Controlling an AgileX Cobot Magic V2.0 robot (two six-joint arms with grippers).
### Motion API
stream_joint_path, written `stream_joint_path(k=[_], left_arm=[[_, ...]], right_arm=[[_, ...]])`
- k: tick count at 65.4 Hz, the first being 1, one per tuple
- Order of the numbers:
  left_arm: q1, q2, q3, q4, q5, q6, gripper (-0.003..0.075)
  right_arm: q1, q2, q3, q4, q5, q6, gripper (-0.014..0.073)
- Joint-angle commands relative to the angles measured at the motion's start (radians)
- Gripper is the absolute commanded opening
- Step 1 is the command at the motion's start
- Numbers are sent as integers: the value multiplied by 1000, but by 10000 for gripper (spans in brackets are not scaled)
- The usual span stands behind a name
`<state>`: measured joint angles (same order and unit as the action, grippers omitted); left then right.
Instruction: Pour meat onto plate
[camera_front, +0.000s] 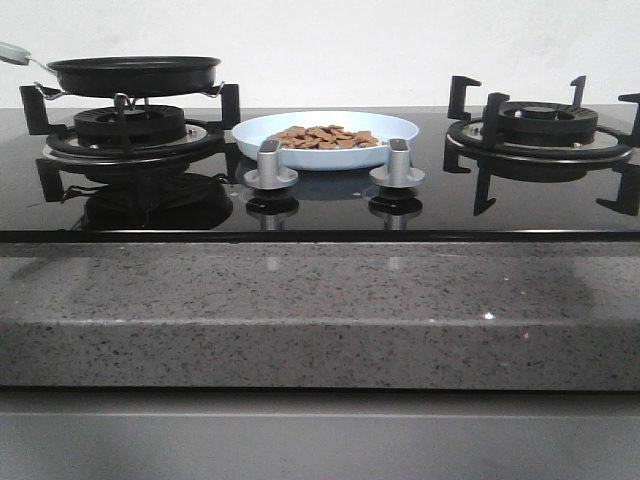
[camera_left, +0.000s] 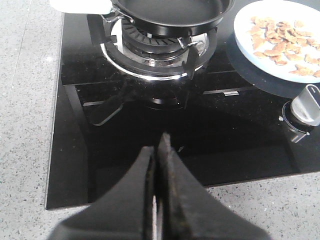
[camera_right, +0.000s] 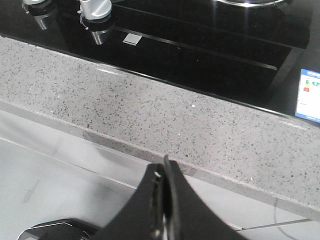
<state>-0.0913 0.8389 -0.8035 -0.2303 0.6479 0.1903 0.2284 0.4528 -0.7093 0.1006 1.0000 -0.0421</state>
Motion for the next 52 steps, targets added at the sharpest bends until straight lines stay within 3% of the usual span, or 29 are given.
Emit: stream_joint_path(k=[1, 28, 32, 52], left_arm=[[-8, -6, -28, -18, -72, -9, -20], [-18, -47, -18, -18, -74, -9, -20], [-15, -90, 5, 48, -88, -9, -20], [76, -532, 376, 36, -275, -9, -20]], right_arm=[[1, 5, -23, -5, -57, -3, -69], [1, 5, -23, -5, -57, -3, -69], [1, 5, -23, -5, -57, -3, -69], [1, 5, -23, -5, -57, -3, -69]])
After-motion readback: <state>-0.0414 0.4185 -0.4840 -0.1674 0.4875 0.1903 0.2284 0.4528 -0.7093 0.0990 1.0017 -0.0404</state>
